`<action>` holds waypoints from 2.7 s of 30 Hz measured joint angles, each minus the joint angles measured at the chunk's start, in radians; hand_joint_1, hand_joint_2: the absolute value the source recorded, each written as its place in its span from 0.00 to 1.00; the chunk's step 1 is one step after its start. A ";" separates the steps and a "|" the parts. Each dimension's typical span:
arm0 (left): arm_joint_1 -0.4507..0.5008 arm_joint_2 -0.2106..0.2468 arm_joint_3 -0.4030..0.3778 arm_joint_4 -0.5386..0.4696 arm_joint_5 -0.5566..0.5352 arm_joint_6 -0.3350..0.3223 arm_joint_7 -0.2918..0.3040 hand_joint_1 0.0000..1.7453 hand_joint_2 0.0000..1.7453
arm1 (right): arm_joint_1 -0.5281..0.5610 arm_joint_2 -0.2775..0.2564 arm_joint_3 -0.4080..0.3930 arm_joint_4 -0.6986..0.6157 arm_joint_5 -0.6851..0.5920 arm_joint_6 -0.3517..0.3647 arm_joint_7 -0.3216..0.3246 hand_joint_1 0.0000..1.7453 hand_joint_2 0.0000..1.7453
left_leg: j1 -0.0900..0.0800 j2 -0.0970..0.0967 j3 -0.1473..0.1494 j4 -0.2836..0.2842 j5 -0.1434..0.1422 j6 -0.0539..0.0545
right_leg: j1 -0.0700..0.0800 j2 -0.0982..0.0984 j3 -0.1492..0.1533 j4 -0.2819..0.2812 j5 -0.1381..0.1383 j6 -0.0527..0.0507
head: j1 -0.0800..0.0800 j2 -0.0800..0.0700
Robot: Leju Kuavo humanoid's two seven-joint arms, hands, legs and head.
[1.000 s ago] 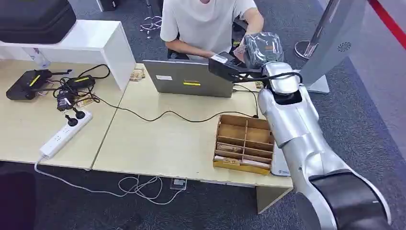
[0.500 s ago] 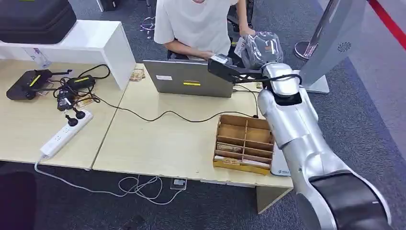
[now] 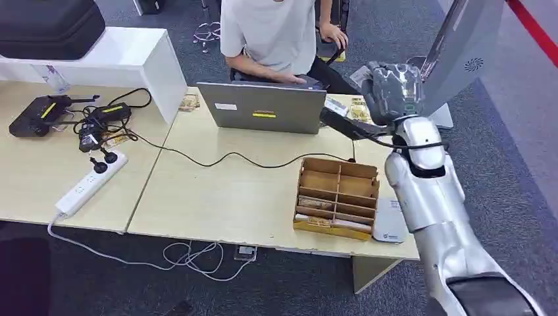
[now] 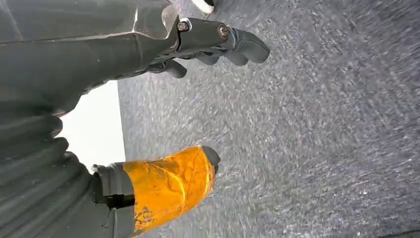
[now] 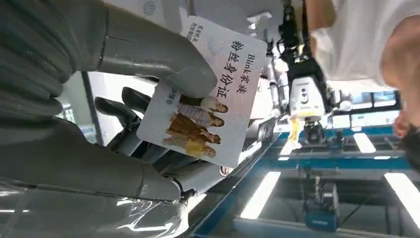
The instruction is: Pass the card to the sensor for recognition and then transmit it.
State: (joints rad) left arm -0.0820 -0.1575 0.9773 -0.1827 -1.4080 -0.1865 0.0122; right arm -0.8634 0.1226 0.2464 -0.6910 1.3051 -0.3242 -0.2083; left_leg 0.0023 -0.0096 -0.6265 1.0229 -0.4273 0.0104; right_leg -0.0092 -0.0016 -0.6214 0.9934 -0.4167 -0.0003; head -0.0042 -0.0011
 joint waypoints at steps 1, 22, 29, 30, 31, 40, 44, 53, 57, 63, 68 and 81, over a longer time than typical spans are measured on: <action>0.001 -0.003 0.009 0.000 0.006 0.002 0.008 0.00 1.00 | 0.064 -0.035 0.001 -0.088 -0.012 -0.004 -0.005 1.00 1.00 | 0.000 0.000 0.000 0.000 -0.001 0.000 | 0.000 0.000 0.000 0.000 0.000 0.000 | 0.000 0.000; 0.004 -0.023 0.046 0.000 0.026 0.018 0.029 0.00 1.00 | 0.450 -0.172 -0.002 -0.543 -0.005 -0.048 0.001 1.00 1.00 | 0.000 0.001 0.001 0.000 -0.004 0.000 | 0.000 0.001 0.000 0.000 -0.003 0.001 | 0.000 0.000; 0.004 -0.024 0.046 0.000 0.026 0.018 0.029 0.00 1.00 | 0.455 -0.176 -0.002 -0.550 -0.005 -0.048 0.001 1.00 1.00 | 0.000 0.001 0.001 0.000 -0.004 0.000 | 0.000 0.001 0.000 0.000 -0.003 0.001 | 0.000 0.000; 0.004 -0.024 0.046 0.000 0.027 0.018 0.028 0.00 1.00 | 0.458 -0.176 -0.002 -0.552 -0.005 -0.047 0.001 1.00 1.00 | 0.000 0.001 0.001 0.000 -0.004 0.000 | 0.000 0.001 0.001 0.000 -0.003 0.001 | 0.000 0.000; 0.004 -0.024 0.046 0.000 0.027 0.018 0.029 0.00 1.00 | 0.465 -0.176 -0.003 -0.555 -0.003 -0.048 -0.004 1.00 1.00 | 0.000 0.001 0.001 0.000 -0.004 0.000 | 0.000 0.001 0.001 0.000 -0.003 0.001 | 0.000 0.000; 0.004 -0.031 0.047 0.000 0.027 0.029 0.028 0.00 1.00 | 0.578 -0.163 -0.003 -0.560 -0.008 -0.067 -0.029 1.00 1.00 | 0.000 0.000 0.001 0.000 -0.005 -0.001 | 0.000 0.000 0.001 0.000 -0.004 0.001 | 0.000 0.000; 0.003 -0.032 0.047 0.000 0.016 0.030 0.027 0.00 1.00 | 0.606 -0.140 0.004 -0.518 -0.003 -0.085 -0.038 1.00 1.00 | 0.000 0.000 0.001 0.000 -0.005 -0.001 | 0.000 0.001 0.001 0.000 -0.004 0.001 | 0.000 0.000; 0.003 -0.030 0.047 0.000 0.016 0.042 0.025 0.00 1.00 | 0.613 -0.121 0.012 -0.404 0.016 -0.140 -0.013 1.00 1.00 | 0.000 0.000 0.001 0.000 -0.004 -0.001 | 0.000 0.000 0.001 0.000 -0.004 0.001 | 0.000 0.000; 0.003 -0.023 0.047 0.000 0.015 0.049 0.025 0.00 1.00 | 0.615 -0.121 0.010 -0.369 0.016 -0.146 -0.011 1.00 1.00 | 0.000 0.000 0.001 0.000 -0.005 -0.001 | 0.000 0.001 0.001 0.000 -0.004 0.001 | 0.000 0.000; 0.003 -0.017 0.047 0.000 0.012 0.054 0.025 0.00 1.00 | 0.616 -0.121 -0.010 -0.323 0.032 -0.179 0.008 1.00 1.00 | 0.000 0.000 0.001 0.000 -0.005 0.000 | 0.000 0.001 0.001 0.000 -0.005 0.001 | 0.000 0.000; 0.003 -0.016 0.047 0.000 0.016 0.061 0.026 0.00 1.00 | 0.617 -0.129 -0.082 -0.312 0.043 -0.205 0.025 1.00 1.00 | 0.000 0.000 0.001 0.000 -0.005 0.000 | 0.000 0.001 0.001 0.000 -0.005 0.001 | 0.000 0.000; 0.005 -0.016 0.048 0.000 0.017 0.069 0.037 0.00 1.00 | 0.683 -0.144 -0.240 -0.378 0.072 -0.185 0.000 1.00 1.00 | 0.000 0.001 0.002 0.000 -0.007 0.000 | 0.000 0.001 0.001 0.000 -0.005 0.000 | 0.000 0.000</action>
State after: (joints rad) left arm -0.0771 -0.1732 1.0254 -0.1827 -1.3912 -0.1175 0.0492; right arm -0.1809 -0.0210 0.0061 -1.0689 1.3775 -0.5093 -0.2083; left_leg 0.0021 -0.0090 -0.6248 1.0229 -0.4343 0.0104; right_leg -0.0093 -0.0010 -0.6200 0.9932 -0.4217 0.0002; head -0.0045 -0.0011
